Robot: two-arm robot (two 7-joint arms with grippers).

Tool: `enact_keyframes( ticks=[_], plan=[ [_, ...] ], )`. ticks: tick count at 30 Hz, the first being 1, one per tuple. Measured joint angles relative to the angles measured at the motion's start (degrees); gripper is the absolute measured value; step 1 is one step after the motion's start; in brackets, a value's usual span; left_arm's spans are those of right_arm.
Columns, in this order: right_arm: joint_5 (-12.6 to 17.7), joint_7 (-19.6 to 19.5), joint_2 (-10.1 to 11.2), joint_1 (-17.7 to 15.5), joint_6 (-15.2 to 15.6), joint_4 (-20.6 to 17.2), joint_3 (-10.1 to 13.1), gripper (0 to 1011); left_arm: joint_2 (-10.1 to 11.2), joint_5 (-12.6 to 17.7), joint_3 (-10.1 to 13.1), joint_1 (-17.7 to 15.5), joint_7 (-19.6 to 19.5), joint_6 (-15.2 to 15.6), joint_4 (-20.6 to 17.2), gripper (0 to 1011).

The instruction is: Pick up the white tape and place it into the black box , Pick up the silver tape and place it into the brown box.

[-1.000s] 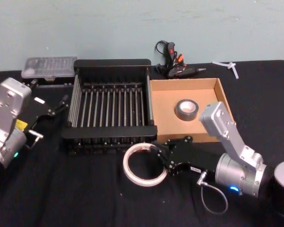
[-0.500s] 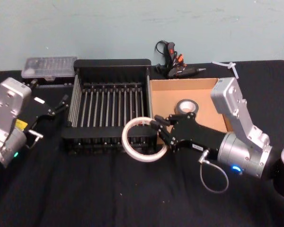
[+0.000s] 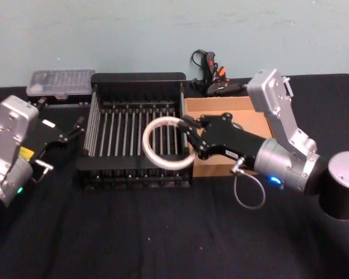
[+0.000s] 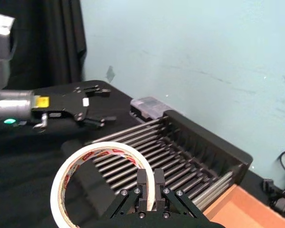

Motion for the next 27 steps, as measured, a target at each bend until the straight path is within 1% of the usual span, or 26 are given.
enact_keyframes(
  ticks=[1,2,4,7,8,10,11,15,19,20,21,24,27],
  plan=[
    [-0.2,-0.3,-0.6,0.7,0.0,0.8,-0.1,98,0.0,0.0,0.0,0.0,0.0,0.0,0.0,1001],
    [-0.2,-0.3,-0.6,0.7,0.0,0.8,-0.1,98,0.0,0.0,0.0,0.0,0.0,0.0,0.0,1002],
    [-0.7,-1.0,-2.0,2.4,0.0,2.7,-0.4,98,0.0,0.0,0.0,0.0,0.0,0.0,0.0,1001],
    [-1.2,-1.5,-3.0,3.5,0.0,4.1,-0.6,98,0.0,0.0,0.0,0.0,0.0,0.0,0.0,1001],
    [-1.5,-2.1,-4.0,4.4,0.1,5.2,-0.8,98,0.0,0.0,0.0,0.0,0.0,0.0,0.0,1001],
    [-1.9,-2.6,-4.8,5.2,0.4,6.3,-0.9,98,0.0,0.0,0.0,0.0,0.0,0.0,0.0,1001],
    [-2.3,-3.2,-5.7,6.0,0.7,7.5,-1.0,98,0.0,0.0,0.0,0.0,0.0,0.0,0.0,1001],
    [-3.1,-4.3,-7.6,7.7,1.3,10.1,-1.2,98,0.0,0.0,0.0,0.0,0.0,0.0,0.0,1001],
    [-4.7,-5.6,-10.2,9.9,1.8,14.4,-1.6,98,0.0,0.0,0.0,0.0,0.0,0.0,0.0,1001],
    [-5.2,-6.1,-11.2,10.7,1.8,16.0,-1.7,98,0.0,0.0,0.0,0.0,0.0,0.0,0.0,1001],
    [-5.2,-6.1,-11.2,10.7,1.8,16.0,-1.7,98,0.0,0.0,0.0,0.0,0.0,0.0,0.0,1001],
    [-6.2,-7.1,-13.5,12.5,1.7,19.8,-1.7,98,0.0,0.0,0.0,0.0,0.0,0.0,0.0,1001],
    [-6.8,-7.6,-14.7,13.5,1.6,21.9,-1.6,98,0.0,0.0,0.0,0.0,0.0,0.0,0.0,1001]
  ],
)
